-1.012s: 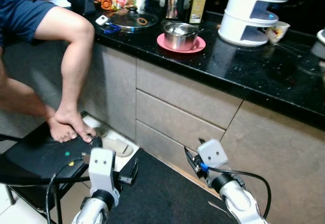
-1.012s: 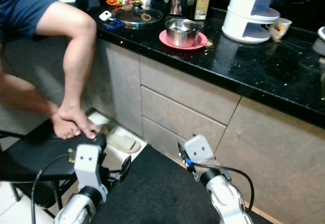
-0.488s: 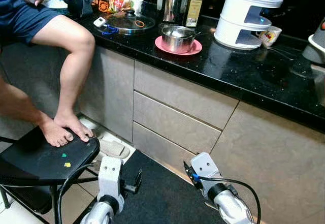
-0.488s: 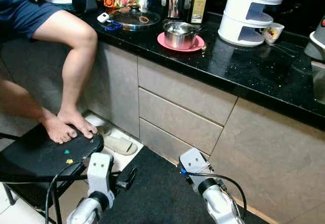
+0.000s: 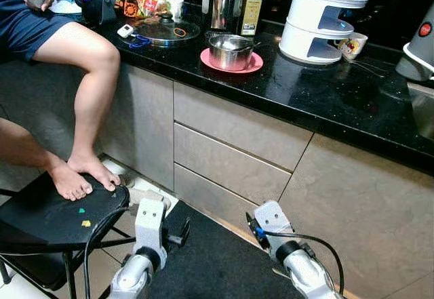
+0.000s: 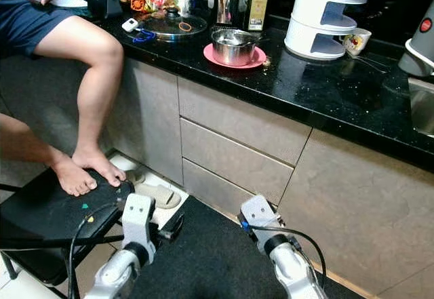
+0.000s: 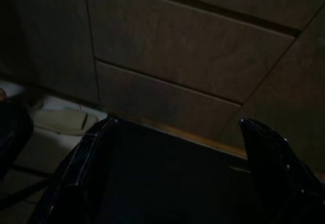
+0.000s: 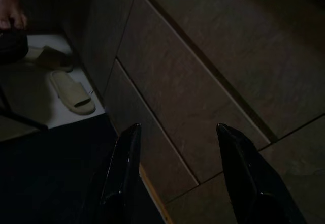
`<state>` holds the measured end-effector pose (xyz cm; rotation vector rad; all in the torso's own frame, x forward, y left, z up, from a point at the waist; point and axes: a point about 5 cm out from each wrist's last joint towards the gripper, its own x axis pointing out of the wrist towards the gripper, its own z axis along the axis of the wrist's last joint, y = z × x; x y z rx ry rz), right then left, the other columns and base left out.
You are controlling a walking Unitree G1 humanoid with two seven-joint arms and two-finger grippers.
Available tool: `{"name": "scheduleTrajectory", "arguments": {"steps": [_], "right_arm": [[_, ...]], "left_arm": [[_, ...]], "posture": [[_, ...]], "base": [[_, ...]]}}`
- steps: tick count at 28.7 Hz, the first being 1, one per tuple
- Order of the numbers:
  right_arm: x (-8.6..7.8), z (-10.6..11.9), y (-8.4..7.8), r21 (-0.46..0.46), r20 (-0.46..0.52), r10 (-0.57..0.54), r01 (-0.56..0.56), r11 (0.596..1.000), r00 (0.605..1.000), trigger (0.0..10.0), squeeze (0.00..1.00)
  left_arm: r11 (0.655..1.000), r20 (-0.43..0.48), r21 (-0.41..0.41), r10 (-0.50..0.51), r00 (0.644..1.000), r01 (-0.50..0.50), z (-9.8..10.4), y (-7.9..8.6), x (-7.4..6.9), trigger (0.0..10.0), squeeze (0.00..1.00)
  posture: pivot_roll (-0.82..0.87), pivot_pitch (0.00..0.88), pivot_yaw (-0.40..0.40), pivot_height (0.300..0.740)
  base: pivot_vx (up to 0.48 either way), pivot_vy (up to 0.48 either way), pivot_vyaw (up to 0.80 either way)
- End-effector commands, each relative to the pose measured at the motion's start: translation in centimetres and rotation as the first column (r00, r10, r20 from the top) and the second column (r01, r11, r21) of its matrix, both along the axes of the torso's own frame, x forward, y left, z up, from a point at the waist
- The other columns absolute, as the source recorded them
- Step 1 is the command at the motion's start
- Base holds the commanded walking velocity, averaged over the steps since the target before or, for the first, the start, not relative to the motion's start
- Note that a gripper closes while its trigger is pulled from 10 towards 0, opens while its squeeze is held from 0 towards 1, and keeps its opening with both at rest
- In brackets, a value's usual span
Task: Kitchen organization
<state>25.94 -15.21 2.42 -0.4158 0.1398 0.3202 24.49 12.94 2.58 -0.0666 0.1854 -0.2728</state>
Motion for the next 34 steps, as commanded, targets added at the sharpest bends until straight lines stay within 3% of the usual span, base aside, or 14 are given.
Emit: {"name": "scheduleTrajectory", "arguments": {"steps": [1,4,10,17,34], "right_arm": [[-0.7,-0.3,-0.4,-0.035,0.002,0.023,-0.022,0.999,1.000,10.0,0.00],[-1.2,-0.4,-0.6,-0.056,0.008,0.037,-0.036,0.998,0.999,10.0,0.00],[-2.8,-1.1,-2.7,-0.056,-0.007,-0.021,0.021,0.998,1.000,10.0,0.00],[-2.2,-0.7,-2.5,-0.026,0.022,-0.034,0.035,0.999,0.999,10.0,0.00],[-2.2,-0.4,-2.5,-0.011,0.026,-0.021,0.021,1.000,0.999,10.0,0.00]], "left_arm": [[1.000,0.000,0.026,0.001,1.000,-0.001,-0.4,0.4,-1.0,10.0,0.00],[0.999,0.009,0.034,-0.009,1.000,0.008,-0.4,0.4,-1.6,10.0,0.00],[1.000,-0.006,0.026,0.009,1.000,-0.009,-1.0,1.6,-2.6,10.0,0.00],[0.999,0.005,0.036,-0.008,1.000,0.008,-0.9,1.2,-1.6,10.0,0.00],[1.000,0.003,0.018,-0.014,1.000,0.014,-0.6,1.2,-1.3,10.0,0.00]], "posture": [[0.12,0.000,-0.073,0.740],[0.13,0.000,-0.076,0.740],[0.11,0.000,-0.066,0.740],[0.11,0.000,-0.058,0.740],[0.12,0.000,-0.066,0.740]], "base": [[0.000,0.000,0.00],[0.000,0.000,0.00],[0.000,0.000,0.00],[0.000,0.000,0.00],[0.000,0.000,0.00]]}}
